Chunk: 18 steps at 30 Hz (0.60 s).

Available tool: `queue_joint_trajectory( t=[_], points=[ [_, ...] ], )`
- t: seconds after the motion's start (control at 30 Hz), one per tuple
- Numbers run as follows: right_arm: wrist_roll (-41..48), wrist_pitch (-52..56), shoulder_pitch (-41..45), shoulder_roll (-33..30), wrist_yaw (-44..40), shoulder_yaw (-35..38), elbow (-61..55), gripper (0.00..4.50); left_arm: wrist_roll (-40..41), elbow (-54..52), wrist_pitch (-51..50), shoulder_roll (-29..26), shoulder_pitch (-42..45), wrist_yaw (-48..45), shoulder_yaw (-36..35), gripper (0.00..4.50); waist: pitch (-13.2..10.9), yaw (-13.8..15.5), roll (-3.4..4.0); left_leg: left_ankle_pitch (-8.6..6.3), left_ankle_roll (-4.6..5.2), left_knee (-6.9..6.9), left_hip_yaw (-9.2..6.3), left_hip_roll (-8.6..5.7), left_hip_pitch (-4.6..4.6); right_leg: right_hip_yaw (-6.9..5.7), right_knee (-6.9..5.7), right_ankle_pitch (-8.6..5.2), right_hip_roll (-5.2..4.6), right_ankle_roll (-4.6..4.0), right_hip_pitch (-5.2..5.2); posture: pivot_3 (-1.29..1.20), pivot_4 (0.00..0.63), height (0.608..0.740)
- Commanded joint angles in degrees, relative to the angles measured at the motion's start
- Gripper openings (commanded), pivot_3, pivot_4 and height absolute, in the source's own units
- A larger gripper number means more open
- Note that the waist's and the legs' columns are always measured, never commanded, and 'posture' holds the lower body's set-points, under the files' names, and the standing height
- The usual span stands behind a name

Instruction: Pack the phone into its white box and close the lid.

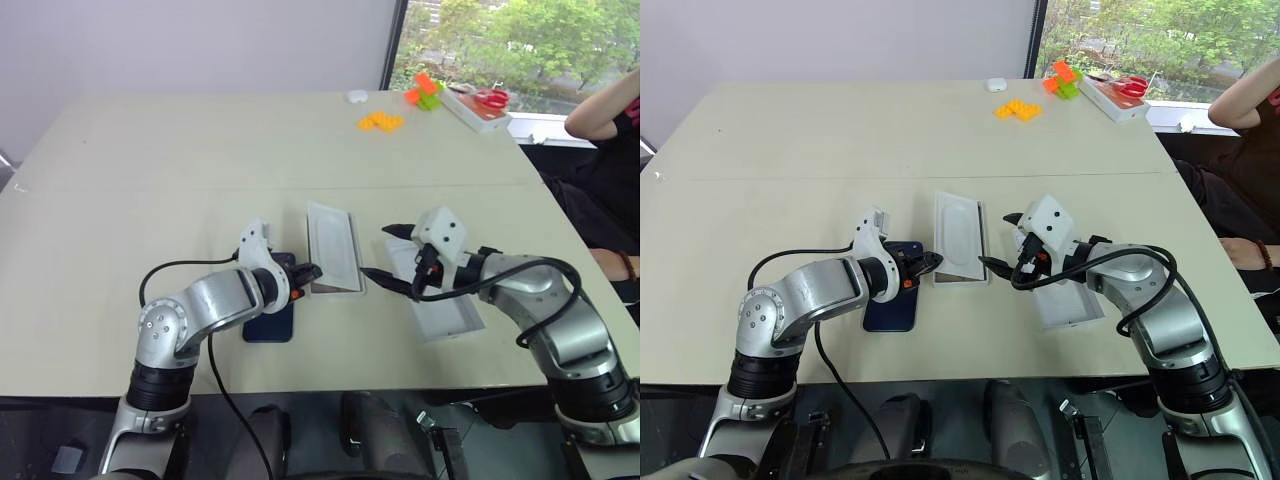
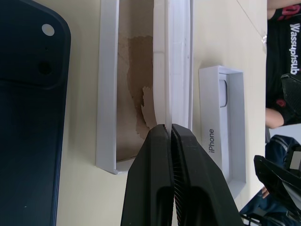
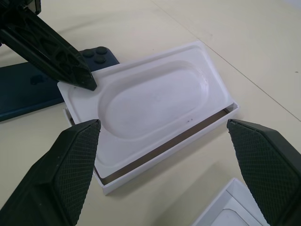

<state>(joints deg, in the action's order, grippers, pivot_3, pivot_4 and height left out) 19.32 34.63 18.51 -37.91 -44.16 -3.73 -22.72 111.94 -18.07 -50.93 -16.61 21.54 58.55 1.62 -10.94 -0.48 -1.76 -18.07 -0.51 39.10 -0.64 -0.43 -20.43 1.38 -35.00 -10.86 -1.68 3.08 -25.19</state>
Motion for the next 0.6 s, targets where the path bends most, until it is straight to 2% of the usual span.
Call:
queue_joint_trajectory(
  t=[0.03,0.2,0.3,0.5,0.6],
  points=[
    [0.1,-0.9,0.3,-0.4,0.2,1.3,-1.5,4.5,1.1,-0.4,-0.5,0.5,1.1,-0.3,0.6,0.06,0.0,0.0,0.0,0.0,0.0,0.0,0.0,0.0,0.0,0.0,0.0,0.0,0.0,0.0,0.0,0.0,0.15,0.74],
    [0.1,-0.9,0.3,-0.5,0.3,1.4,-1.6,4.5,1.1,0.2,-1.3,0.7,1.4,-0.7,0.8,0.06,0.0,0.0,0.0,0.0,0.0,0.0,0.0,0.0,0.0,0.0,0.01,-0.05,0.0,0.07,0.0,0.0,0.15,0.74],
    [0.1,-0.8,0.1,-0.5,0.4,1.5,-1.8,4.5,1.1,0.4,-1.6,0.8,1.4,-0.8,0.7,0.93,0.0,0.0,0.0,0.0,0.0,0.0,0.0,0.0,-0.01,0.0,0.02,-0.1,0.0,0.16,0.0,0.0,0.15,0.74],
    [0.2,-0.9,0.2,-0.6,0.4,1.5,-1.7,4.5,1.1,-1.9,-1.7,-0.5,2.0,-3.2,-0.7,3.95,0.0,0.0,0.0,0.0,0.0,0.0,-0.01,0.01,-0.01,0.0,0.02,-0.1,0.0,0.16,0.0,0.0,0.15,0.74],
    [0.2,-1.0,0.4,-0.6,0.3,1.4,-1.4,4.5,1.1,-3.9,-1.8,-2.7,1.9,-5.8,-1.9,3.95,0.0,0.0,0.0,0.0,0.0,-0.01,-0.01,0.01,-0.01,0.0,0.02,-0.11,0.0,0.17,-0.01,0.0,0.15,0.74]
  ],
)
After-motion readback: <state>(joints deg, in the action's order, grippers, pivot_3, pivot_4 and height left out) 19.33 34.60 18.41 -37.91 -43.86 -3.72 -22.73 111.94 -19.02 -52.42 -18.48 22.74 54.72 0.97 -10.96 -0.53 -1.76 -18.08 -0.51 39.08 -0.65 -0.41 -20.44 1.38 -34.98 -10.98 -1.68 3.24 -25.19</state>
